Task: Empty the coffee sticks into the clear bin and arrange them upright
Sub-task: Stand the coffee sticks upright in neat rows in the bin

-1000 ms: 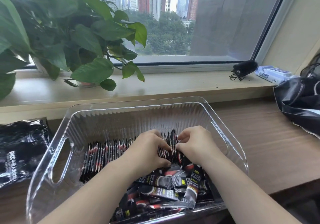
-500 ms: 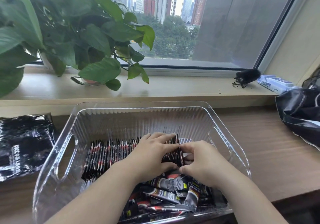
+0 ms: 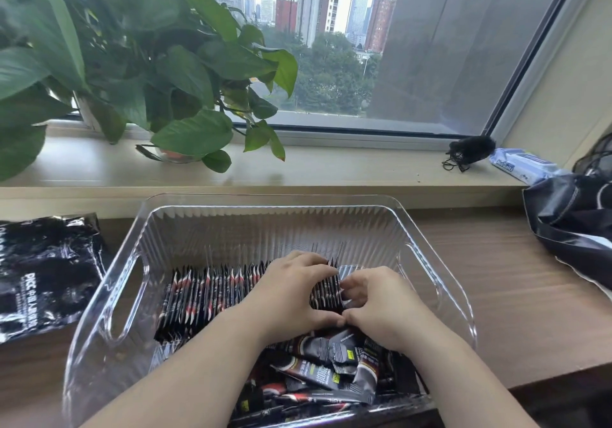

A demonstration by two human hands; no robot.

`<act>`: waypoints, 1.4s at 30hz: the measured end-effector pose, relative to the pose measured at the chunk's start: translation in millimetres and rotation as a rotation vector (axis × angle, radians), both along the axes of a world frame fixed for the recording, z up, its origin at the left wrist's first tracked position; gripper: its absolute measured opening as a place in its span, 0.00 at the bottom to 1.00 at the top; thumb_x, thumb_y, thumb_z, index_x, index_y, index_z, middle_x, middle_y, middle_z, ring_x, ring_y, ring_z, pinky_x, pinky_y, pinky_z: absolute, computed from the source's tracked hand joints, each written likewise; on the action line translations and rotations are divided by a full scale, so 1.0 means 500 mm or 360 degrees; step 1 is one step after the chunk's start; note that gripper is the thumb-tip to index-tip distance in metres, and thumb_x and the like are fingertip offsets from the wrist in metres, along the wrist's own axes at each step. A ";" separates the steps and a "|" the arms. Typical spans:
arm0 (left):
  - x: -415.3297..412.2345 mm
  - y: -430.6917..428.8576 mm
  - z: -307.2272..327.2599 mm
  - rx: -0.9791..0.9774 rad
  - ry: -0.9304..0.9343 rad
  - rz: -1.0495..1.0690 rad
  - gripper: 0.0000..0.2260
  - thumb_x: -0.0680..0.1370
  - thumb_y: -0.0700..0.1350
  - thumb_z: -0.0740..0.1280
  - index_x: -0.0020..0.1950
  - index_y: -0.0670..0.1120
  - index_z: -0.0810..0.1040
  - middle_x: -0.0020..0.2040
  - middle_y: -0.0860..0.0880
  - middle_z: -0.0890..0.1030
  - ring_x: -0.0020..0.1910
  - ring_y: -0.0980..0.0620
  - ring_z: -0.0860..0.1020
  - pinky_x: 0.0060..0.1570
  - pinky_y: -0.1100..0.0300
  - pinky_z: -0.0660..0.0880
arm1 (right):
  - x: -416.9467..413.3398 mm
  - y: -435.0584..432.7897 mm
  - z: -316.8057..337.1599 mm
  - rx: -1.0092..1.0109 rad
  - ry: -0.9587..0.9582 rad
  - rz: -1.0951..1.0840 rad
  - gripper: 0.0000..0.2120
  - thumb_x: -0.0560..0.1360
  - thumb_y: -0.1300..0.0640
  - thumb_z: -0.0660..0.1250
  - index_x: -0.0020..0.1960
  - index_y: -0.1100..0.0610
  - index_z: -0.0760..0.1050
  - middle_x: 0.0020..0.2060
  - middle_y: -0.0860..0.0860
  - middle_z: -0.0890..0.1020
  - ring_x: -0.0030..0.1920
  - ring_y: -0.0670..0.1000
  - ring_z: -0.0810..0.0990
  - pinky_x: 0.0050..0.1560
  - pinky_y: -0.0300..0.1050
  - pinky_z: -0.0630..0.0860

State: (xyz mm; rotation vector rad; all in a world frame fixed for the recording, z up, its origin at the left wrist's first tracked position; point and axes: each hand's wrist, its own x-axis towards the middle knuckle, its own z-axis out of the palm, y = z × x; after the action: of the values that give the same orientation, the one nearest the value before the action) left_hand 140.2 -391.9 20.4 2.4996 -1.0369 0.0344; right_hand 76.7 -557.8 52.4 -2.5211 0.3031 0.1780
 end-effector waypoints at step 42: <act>-0.005 -0.008 -0.008 0.0482 -0.0134 0.0044 0.24 0.79 0.68 0.49 0.74 0.65 0.63 0.77 0.48 0.56 0.77 0.47 0.49 0.75 0.46 0.45 | -0.046 -0.014 0.113 -0.1479 -0.0084 0.0939 0.50 0.67 0.24 0.57 0.76 0.59 0.65 0.76 0.61 0.65 0.78 0.59 0.61 0.77 0.55 0.61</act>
State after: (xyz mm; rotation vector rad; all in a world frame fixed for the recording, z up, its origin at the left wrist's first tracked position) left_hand 137.6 -395.7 16.2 2.8060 -1.1130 -0.0099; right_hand 53.7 -564.5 109.0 -3.4642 -0.5226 0.2330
